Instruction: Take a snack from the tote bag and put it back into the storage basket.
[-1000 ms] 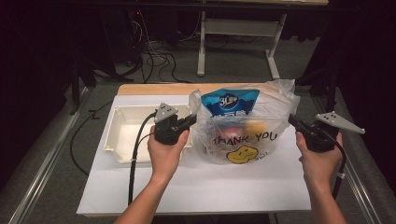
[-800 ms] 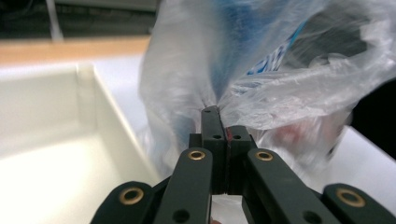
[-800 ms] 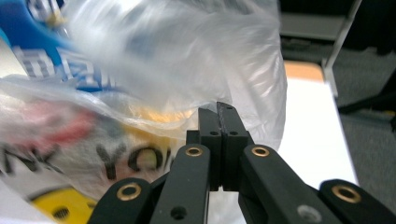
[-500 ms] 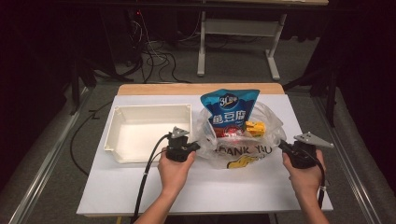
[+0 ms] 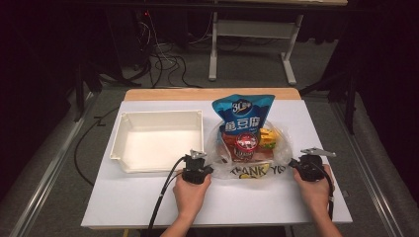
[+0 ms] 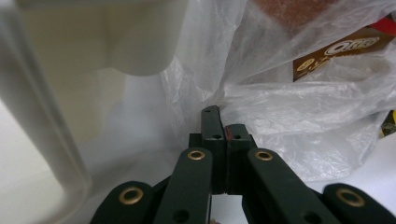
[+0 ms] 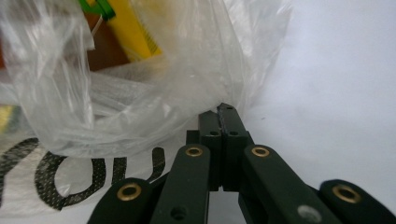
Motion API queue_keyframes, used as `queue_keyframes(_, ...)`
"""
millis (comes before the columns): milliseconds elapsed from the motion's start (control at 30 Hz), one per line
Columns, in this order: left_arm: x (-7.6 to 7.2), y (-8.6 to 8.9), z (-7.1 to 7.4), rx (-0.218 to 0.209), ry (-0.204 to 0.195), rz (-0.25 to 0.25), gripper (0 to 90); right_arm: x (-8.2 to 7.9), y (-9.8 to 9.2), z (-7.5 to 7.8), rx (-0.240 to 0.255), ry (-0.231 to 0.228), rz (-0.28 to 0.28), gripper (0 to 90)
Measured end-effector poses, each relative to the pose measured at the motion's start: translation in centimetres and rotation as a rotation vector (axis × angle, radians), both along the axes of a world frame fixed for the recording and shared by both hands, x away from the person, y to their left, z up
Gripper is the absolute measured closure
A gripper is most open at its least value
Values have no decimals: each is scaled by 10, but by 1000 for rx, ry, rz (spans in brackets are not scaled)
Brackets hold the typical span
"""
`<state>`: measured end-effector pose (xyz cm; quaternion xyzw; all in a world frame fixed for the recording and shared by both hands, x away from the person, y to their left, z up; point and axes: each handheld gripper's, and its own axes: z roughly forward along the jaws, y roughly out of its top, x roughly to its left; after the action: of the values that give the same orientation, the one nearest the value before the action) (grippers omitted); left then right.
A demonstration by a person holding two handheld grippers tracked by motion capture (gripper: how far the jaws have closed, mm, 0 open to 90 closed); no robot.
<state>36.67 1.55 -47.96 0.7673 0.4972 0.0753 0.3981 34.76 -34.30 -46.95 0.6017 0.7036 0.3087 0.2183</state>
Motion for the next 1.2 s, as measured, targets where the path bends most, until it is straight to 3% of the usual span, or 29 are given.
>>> queue_keyframes(67, -2, -1, 1, -10, -15, -22, 872, 1, 7, -4, -25, -19, 17, 879)
queue_keyframes(133, -10, 2, 7, -13, -65, -42, 759, -4, 7, -5, -7, -44, 48, 711)
queue_keyframes(200, -18, 6, 18, -46, -112, -53, 655, -11, 3, -1, 30, -83, 61, 526)
queue_keyframes(267, -25, 11, 30, -69, -158, -70, 589, -19, -2, 6, 53, -98, 52, 398)
queue_keyframes(400, -34, 22, 52, -131, -201, -90, 464, -39, -10, 29, 65, -170, 55, 318)
queue_keyframes(533, -41, 29, 72, -162, -264, -112, 387, -57, -17, 49, 65, -236, 63, 251)
queue_keyframes(633, -45, 32, 89, -189, -339, -84, 369, -62, -18, 63, 104, -270, 66, 231)
queue_keyframes(700, -44, 32, 99, -207, -363, -64, 349, -61, -16, 75, 137, -291, 68, 228)
queue_keyframes(833, -30, 25, 114, -213, -373, -31, 316, -48, -1, 98, 125, -326, 93, 246)
queue_keyframes(900, -21, 18, 115, -179, -369, 20, 334, -38, 7, 108, 129, -346, 95, 247)
queue_keyframes(967, -14, 11, 110, -163, -339, 43, 355, -25, 16, 118, 149, -359, 95, 242)
queue_keyframes(1067, -2, -2, 93, -79, -279, 78, 405, -7, 27, 120, 129, -339, 95, 261)
queue_keyframes(1133, 4, -8, 81, -33, -245, 96, 465, 5, 34, 115, 102, -313, 100, 406)
queue_keyframes(1200, 6, -9, 72, -21, -223, 81, 595, 14, 37, 106, 41, -287, 93, 587)
